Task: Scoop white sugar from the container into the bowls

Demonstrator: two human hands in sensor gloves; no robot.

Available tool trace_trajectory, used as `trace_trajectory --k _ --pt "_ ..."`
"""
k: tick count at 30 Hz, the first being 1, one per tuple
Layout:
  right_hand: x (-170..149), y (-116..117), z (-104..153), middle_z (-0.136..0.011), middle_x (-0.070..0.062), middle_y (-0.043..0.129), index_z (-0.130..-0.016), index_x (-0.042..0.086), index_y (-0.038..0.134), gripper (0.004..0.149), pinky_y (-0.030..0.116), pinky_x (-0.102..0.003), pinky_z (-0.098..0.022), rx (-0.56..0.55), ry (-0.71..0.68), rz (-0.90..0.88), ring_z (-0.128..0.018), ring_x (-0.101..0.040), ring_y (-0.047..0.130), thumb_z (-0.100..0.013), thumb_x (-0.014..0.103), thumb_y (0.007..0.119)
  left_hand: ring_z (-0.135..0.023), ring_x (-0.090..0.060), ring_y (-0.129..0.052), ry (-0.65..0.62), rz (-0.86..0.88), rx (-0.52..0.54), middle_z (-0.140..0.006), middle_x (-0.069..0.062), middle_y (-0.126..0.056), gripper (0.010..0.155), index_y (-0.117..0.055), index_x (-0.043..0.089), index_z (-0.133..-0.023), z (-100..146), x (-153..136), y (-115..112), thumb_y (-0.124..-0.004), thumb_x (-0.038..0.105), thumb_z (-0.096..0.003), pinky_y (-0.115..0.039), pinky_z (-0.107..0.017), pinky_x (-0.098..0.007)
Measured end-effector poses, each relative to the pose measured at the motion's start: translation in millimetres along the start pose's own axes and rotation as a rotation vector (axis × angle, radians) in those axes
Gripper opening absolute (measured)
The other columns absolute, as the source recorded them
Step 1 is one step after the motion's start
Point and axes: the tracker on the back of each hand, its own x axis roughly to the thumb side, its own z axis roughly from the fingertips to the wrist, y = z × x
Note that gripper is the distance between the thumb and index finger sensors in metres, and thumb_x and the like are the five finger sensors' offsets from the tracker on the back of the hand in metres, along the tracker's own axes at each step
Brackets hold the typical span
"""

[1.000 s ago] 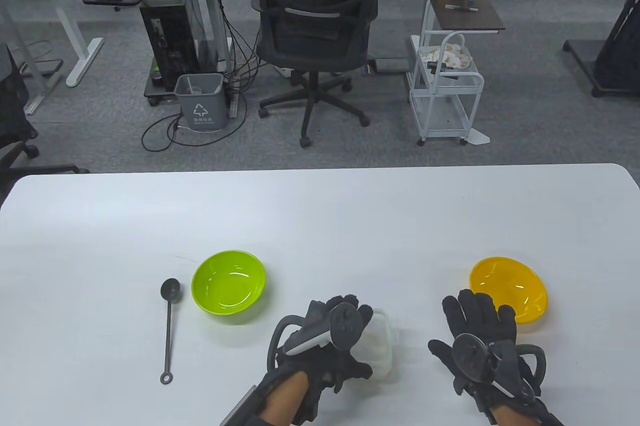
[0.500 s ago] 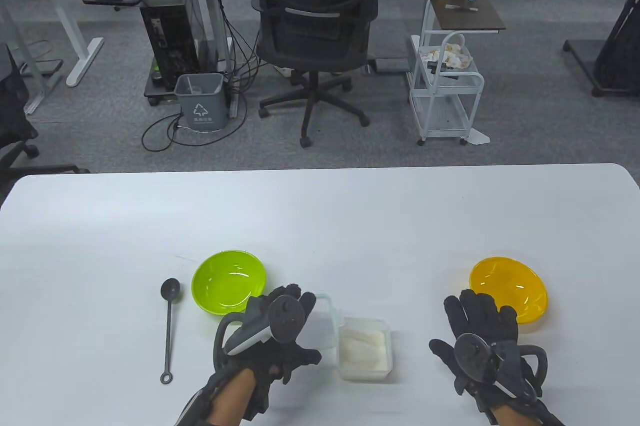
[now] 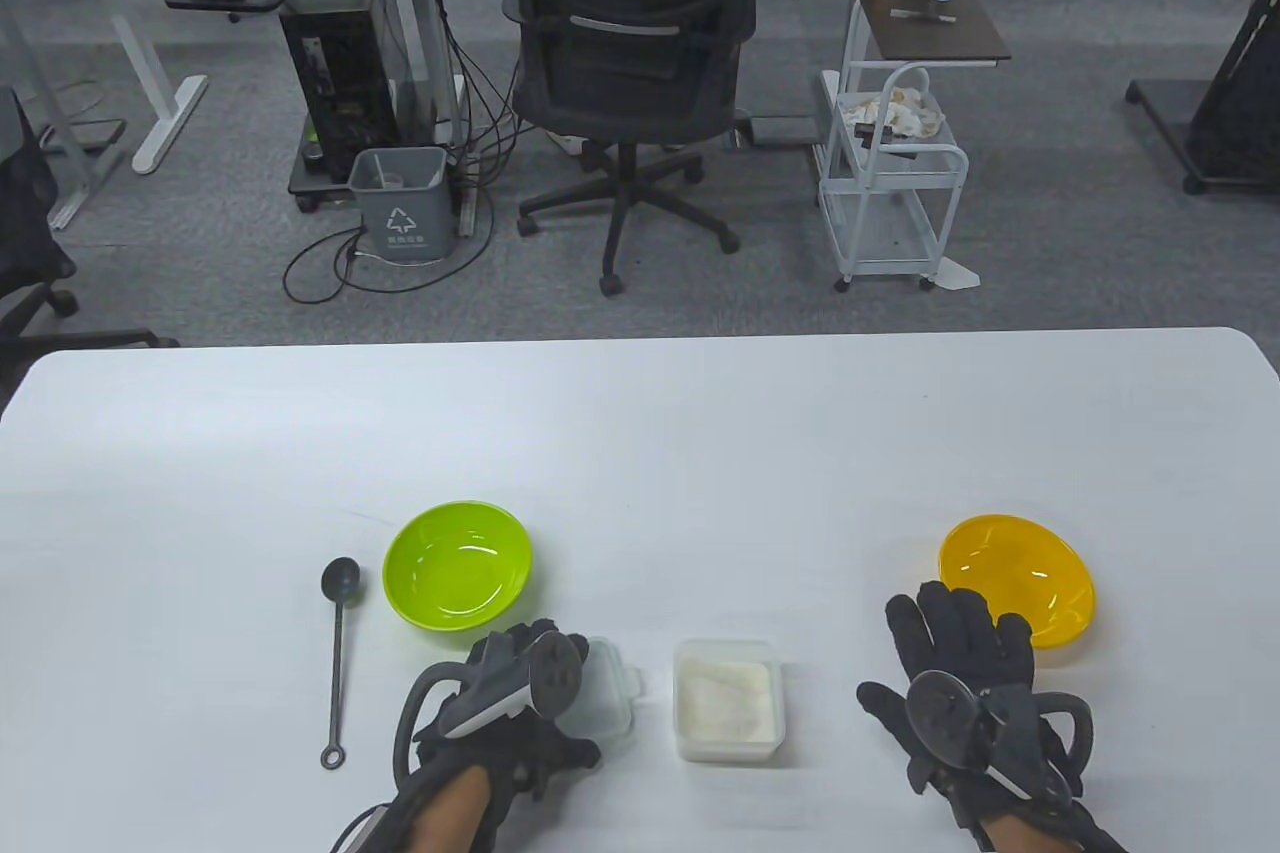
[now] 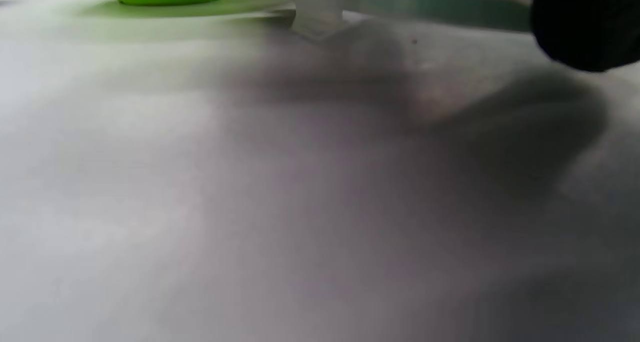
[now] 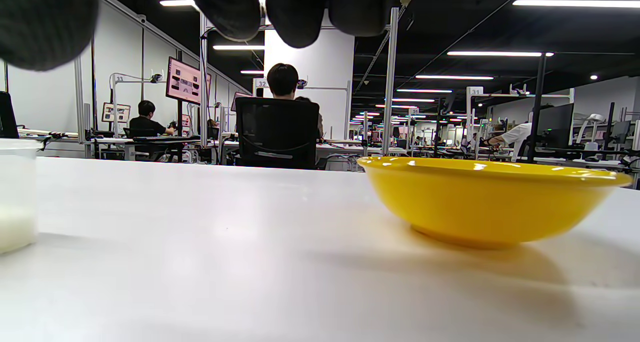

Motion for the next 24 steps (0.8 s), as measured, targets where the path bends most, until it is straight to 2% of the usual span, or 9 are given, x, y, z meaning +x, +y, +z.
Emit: trace_trajectory --k 9,15,24 --pt "0.5 -0.4 0.1 -0.12 -0.01 0.039 -0.109 0.034 0.044 0.082 0.034 -0.066 -0.079 0.002 0.0 0.003 -0.114 -0.04 0.043 -0.041 0.069 0.072 -0.121 -0.03 -0.019 -0.006 0.006 -0.026 -0.123 0.003 -0.007 0.102 -0.017 0.043 -0.113 -1.4 -0.8 -4.8 -0.071 0.076 -0.0323 -0.018 -0.085 -0.056" --pt "-1.2 -0.8 0.3 -0.12 -0.01 0.039 -0.109 0.034 0.044 0.082 0.034 -0.066 -0.079 0.0 0.009 0.002 -0.114 -0.04 0.043 -0.041 0.069 0.072 -0.12 -0.03 -0.019 -0.03 0.042 0.005 -0.123 0.003 -0.007 0.101 -0.02 0.044 -0.113 3.9 2.5 3.1 -0.071 0.076 -0.0321 -0.018 -0.085 -0.056" --pt "-2.1 -2.4 0.8 -0.12 -0.01 0.039 -0.109 0.034 0.044 0.081 0.034 -0.066 -0.079 -0.007 0.013 -0.008 -0.114 -0.039 0.043 -0.041 0.069 0.071 -0.121 -0.029 -0.021 -0.027 0.118 0.185 -0.124 0.007 -0.013 0.096 -0.023 0.045 -0.113 25.4 5.0 41.8 -0.068 0.075 -0.0342 -0.015 -0.084 -0.058"
